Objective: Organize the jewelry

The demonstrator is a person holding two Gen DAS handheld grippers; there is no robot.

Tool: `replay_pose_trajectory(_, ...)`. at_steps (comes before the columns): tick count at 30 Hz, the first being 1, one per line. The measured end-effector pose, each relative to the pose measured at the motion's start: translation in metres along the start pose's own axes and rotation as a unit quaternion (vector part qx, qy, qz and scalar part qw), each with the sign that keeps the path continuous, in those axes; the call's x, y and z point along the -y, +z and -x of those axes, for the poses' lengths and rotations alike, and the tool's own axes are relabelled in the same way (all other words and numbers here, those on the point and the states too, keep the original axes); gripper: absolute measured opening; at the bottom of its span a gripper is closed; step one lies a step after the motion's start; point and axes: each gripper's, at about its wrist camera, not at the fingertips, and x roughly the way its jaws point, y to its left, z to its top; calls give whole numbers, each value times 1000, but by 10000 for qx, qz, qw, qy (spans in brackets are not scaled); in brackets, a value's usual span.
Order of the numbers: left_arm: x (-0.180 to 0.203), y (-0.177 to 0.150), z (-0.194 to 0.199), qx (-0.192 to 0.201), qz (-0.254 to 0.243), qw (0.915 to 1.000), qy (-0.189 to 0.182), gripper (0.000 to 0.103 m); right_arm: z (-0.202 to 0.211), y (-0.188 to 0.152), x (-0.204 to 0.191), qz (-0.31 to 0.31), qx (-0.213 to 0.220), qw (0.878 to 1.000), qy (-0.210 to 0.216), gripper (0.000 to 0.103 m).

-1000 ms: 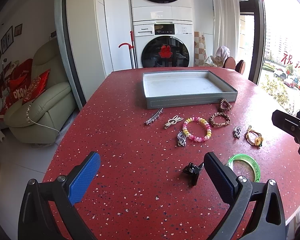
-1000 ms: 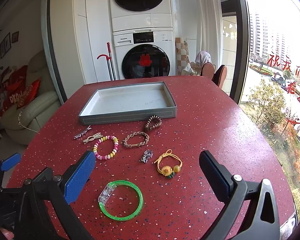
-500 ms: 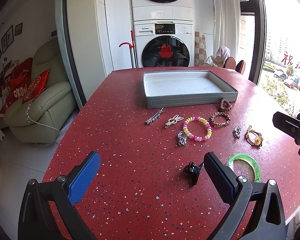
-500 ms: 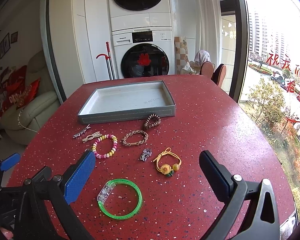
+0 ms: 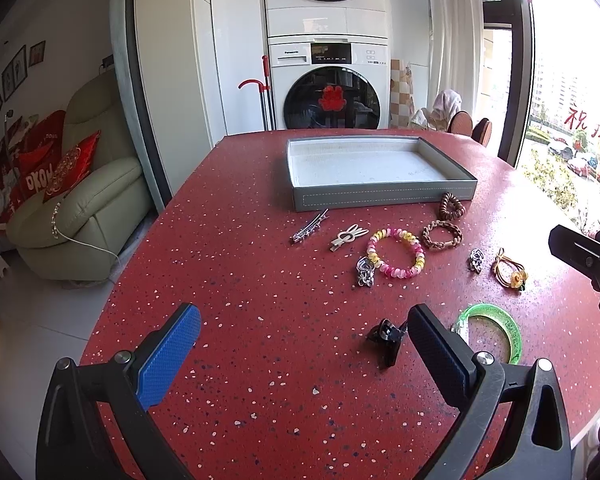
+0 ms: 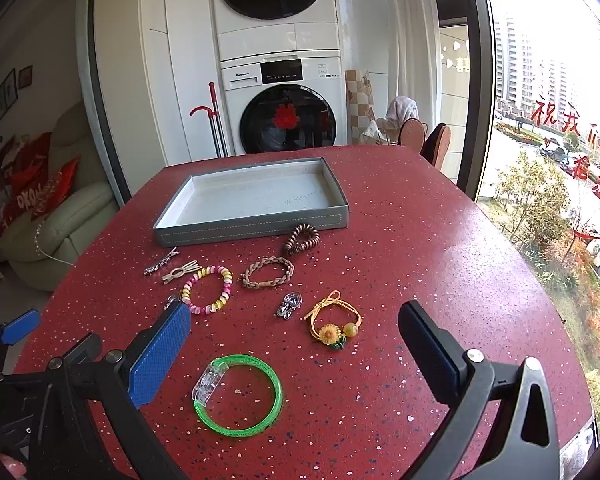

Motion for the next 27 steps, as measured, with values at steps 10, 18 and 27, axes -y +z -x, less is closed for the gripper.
replay_pose_trajectory(10, 4, 1, -5, -124, -46, 9999, -47, 103, -3, -2, 2, -51, -68, 10000, 37, 103)
replay_pose_trajectory(18, 8, 0, -7, -203, -94, 9997, -72, 103, -4, -2, 2, -66, -86, 9999, 51, 103)
replay_pose_trajectory(27, 6, 0, -15, -400, -65, 9989, -227, 103, -8, -5, 4, -66, -233, 9997, 50, 103)
